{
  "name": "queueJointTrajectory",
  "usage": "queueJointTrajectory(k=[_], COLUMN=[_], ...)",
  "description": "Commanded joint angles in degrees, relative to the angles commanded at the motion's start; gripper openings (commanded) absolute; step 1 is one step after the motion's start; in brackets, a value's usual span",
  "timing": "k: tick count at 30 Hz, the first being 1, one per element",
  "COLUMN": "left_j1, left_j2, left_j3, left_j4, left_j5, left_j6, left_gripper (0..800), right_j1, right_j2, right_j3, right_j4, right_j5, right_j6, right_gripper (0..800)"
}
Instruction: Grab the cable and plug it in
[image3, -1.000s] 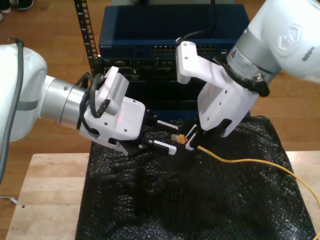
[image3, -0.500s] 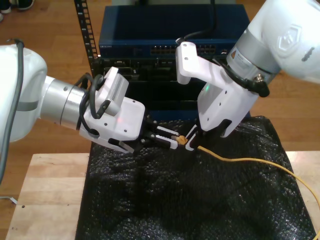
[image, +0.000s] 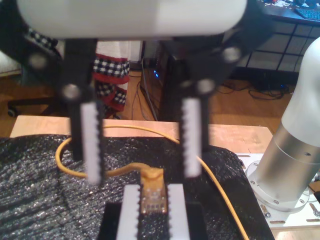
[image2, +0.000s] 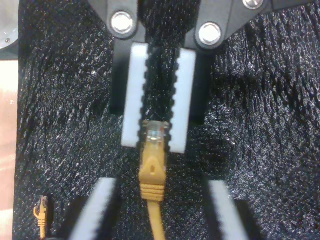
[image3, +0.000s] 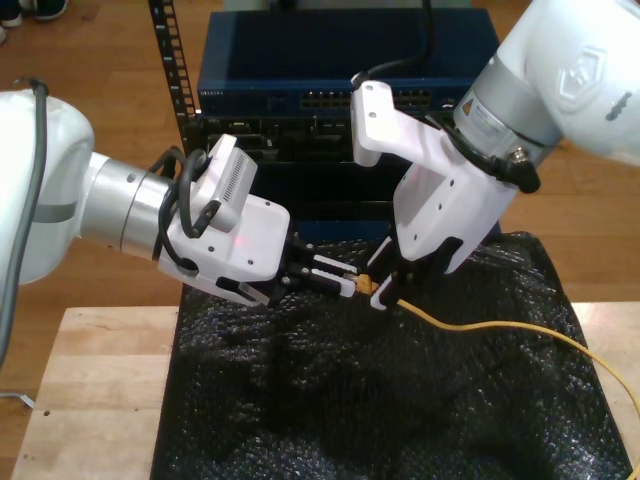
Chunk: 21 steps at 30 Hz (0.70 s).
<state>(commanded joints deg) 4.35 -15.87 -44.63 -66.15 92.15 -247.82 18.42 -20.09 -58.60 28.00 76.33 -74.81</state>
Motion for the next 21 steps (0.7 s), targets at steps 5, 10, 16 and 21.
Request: queueJointTrajectory(k=[5, 10, 16, 21], left_j1=[0.09, 1.05, 4.66, 6.68], left_j2=[0.18, 2.73, 10.11, 12.22], left_j3=[-0.26, -0.62, -4.84, -5.71], left_j4=[0.00, -0.09, -1.67, -3.34], left_j5=[0.35, 2.37, 10.37, 12.22], left_j6=[-2.55, -5.19, -8.35, -9.67], left_gripper=[2, 2, 2, 2], right_j1=[-2.02, -3.34, -3.34, -3.25], right_j2=[-1.23, -1.49, -2.02, -6.51], right_j3=[-0.35, -1.32, -2.64, -2.11], right_j4=[-0.09, 0.00, -0.18, -0.26], right_j5=[-1.32, -1.49, -1.14, -1.23], right_j6=[-1.93, -3.43, -7.47, -7.82], right_gripper=[798, 798, 799, 799])
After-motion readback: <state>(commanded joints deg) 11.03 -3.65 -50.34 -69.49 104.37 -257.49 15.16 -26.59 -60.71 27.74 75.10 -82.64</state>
